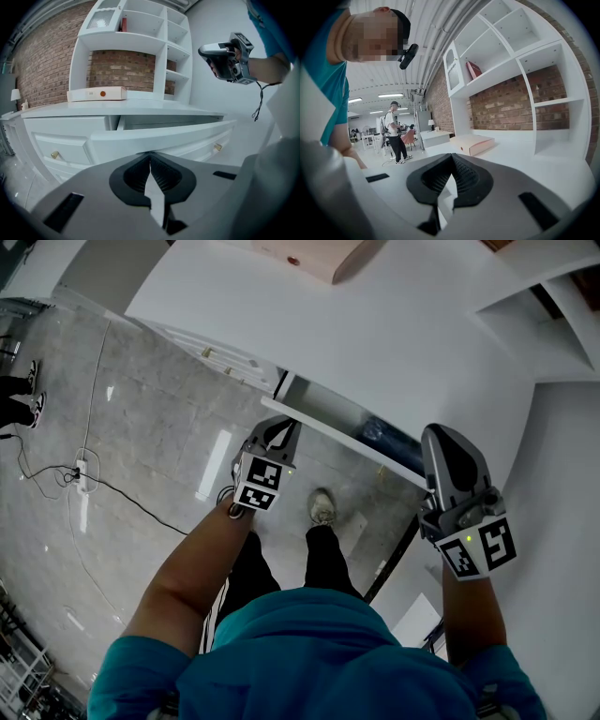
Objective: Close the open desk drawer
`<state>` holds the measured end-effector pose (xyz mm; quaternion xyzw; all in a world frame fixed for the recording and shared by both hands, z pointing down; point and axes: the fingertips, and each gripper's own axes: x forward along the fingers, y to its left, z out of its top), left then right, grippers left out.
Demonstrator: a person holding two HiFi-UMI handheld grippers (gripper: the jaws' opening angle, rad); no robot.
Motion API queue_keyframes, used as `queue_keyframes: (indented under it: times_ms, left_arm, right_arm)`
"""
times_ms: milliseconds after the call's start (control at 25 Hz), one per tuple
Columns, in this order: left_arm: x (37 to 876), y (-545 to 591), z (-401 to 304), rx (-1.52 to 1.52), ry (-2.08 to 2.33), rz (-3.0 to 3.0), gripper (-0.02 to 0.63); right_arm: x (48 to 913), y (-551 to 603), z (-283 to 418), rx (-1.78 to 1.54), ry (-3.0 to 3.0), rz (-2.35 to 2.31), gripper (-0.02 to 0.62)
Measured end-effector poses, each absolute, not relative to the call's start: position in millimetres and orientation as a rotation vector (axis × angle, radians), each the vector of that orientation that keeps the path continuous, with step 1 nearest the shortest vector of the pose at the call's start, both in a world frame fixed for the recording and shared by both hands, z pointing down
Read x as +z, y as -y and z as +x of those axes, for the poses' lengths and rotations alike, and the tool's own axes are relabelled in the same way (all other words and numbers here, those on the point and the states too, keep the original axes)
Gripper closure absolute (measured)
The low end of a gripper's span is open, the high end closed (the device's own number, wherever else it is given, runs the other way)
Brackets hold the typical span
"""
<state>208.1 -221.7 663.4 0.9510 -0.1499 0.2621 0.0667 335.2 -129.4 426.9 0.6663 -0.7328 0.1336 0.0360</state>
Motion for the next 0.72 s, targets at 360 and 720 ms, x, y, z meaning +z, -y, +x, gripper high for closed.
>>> queue_keyframes:
  times_ms: [360, 720]
  left_arm:
    - [664, 231, 221, 0.782, 0.453, 2.872, 0.589]
    - [664, 240, 233, 0.77, 0.445, 2.878, 0.589]
  right_arm:
    - [430, 134, 342, 0.408, 2.244, 2.053, 0.574]
    - [432, 139, 345, 0.412, 2.243, 2.05, 0.574]
